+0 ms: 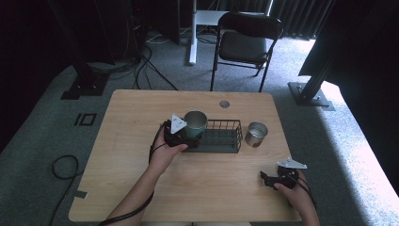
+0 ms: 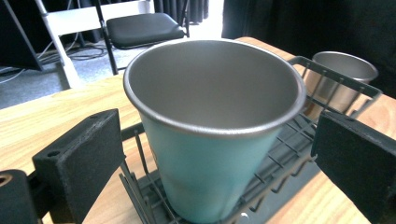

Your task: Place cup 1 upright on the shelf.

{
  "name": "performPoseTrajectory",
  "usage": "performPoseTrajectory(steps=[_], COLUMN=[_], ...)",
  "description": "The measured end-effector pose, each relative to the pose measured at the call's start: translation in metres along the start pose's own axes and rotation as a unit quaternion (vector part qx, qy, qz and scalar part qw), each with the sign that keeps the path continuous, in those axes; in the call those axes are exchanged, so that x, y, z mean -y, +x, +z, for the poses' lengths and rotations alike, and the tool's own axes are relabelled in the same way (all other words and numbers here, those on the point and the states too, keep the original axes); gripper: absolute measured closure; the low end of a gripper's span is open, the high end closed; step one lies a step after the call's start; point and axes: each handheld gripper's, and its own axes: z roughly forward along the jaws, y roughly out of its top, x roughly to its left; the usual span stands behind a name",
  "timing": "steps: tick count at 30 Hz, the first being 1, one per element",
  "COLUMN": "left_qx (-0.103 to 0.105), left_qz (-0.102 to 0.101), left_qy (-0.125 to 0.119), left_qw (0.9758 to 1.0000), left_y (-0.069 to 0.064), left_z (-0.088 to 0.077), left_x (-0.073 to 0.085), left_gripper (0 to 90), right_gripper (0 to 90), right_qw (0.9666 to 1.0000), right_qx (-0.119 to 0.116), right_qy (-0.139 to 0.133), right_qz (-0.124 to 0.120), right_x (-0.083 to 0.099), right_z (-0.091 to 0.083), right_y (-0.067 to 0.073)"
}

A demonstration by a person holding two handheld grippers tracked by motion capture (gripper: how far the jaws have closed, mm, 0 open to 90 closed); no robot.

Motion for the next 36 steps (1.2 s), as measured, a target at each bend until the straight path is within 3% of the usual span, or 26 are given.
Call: performPoseTrajectory(steps=[19,36], left_qx=[-0.014,-0.036], left_qz=[-0.008,-0.020], left_qy=[0.002,0.026], left_qw=[0.9999,0.9988], left_y=[0.023,0.047], left_z=[-0.034,-0.059], left_x=[0.020,0.045], left_gripper=[3.2,3.1], right_gripper=[11.8,11.8], right_qw=[1.0000,1.0000], right_qx=[0.000,0.000], right_qy=[0.001,0.001], right_qz=[0.001,0.001], right_x=[0.000,0.000], right_z=[0.000,0.000], right_y=[0.000,0.000])
